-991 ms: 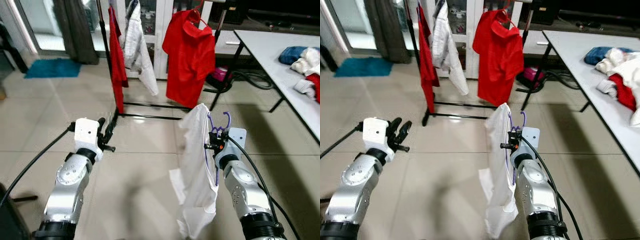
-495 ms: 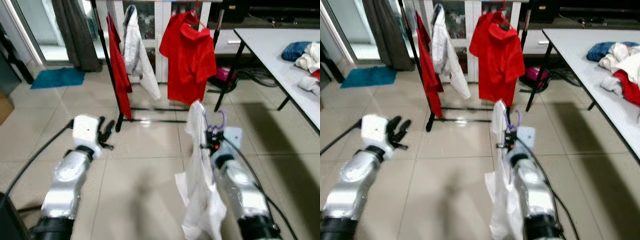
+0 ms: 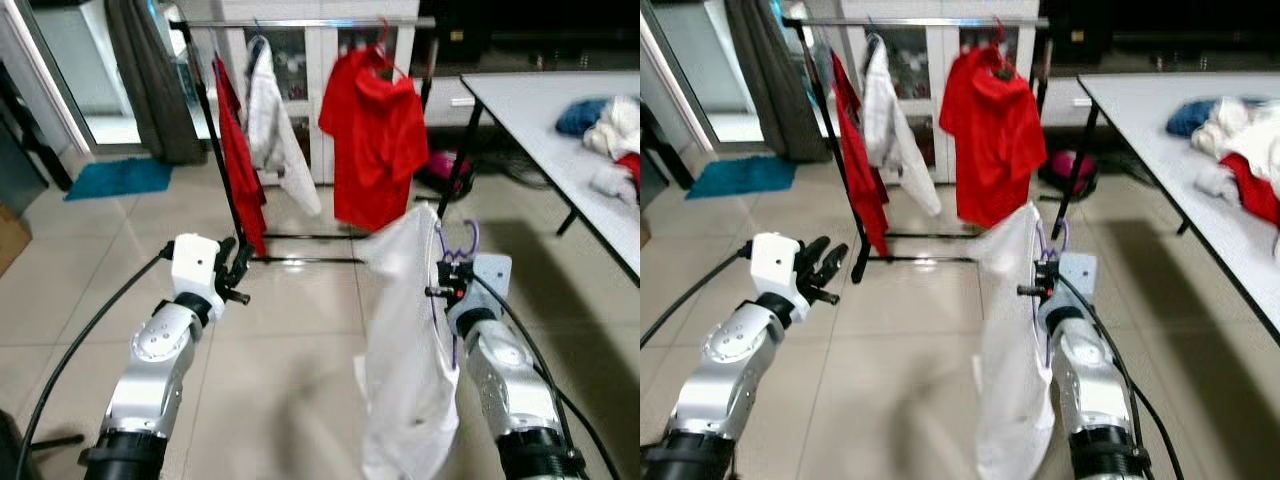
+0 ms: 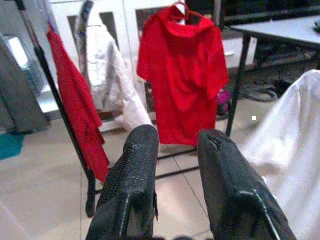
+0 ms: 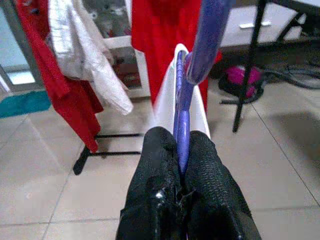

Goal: Hang hanger

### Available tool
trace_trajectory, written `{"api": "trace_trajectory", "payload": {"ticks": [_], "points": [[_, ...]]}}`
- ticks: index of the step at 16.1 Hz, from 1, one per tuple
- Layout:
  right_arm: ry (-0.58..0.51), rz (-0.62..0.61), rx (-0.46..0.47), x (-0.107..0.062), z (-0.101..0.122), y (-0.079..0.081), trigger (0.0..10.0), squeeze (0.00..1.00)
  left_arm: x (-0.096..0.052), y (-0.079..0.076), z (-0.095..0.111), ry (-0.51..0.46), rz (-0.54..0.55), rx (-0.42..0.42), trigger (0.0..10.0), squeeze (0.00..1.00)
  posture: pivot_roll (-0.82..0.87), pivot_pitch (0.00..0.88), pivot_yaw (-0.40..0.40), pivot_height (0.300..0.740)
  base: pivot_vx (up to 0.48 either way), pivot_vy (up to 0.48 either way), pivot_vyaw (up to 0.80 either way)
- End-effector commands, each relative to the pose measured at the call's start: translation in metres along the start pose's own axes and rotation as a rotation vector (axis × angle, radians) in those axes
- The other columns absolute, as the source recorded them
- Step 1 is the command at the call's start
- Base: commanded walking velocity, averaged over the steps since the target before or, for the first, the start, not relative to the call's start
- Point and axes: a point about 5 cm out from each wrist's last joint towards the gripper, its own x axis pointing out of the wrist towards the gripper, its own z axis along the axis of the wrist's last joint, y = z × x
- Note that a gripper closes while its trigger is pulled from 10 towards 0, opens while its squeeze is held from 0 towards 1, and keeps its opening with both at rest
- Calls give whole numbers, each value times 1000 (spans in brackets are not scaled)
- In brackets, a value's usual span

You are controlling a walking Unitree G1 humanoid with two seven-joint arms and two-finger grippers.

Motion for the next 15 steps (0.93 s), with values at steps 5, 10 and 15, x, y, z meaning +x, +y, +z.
{"api": "trace_trajectory", "payload": {"ticks": [5, 10, 15], "points": [[-54, 44, -10, 5, 20, 8, 10000, 0, 1, 3, 0, -1, 9, 4, 10000, 0, -23, 13, 1, 740, 325, 0, 0], [-52, 32, -31, 6, 22, 3, 10000, 0, -7, 8, -2, 14, 0, 11, 10000, 0, -63, 26, 28, 740, 327, 0, 0], [-37, 40, 14, 0, 17, 6, 10000, 0, 1, 1, 2, 1, -14, 15, 10000, 0, -38, 31, 5, 740, 327, 0, 0]]}}
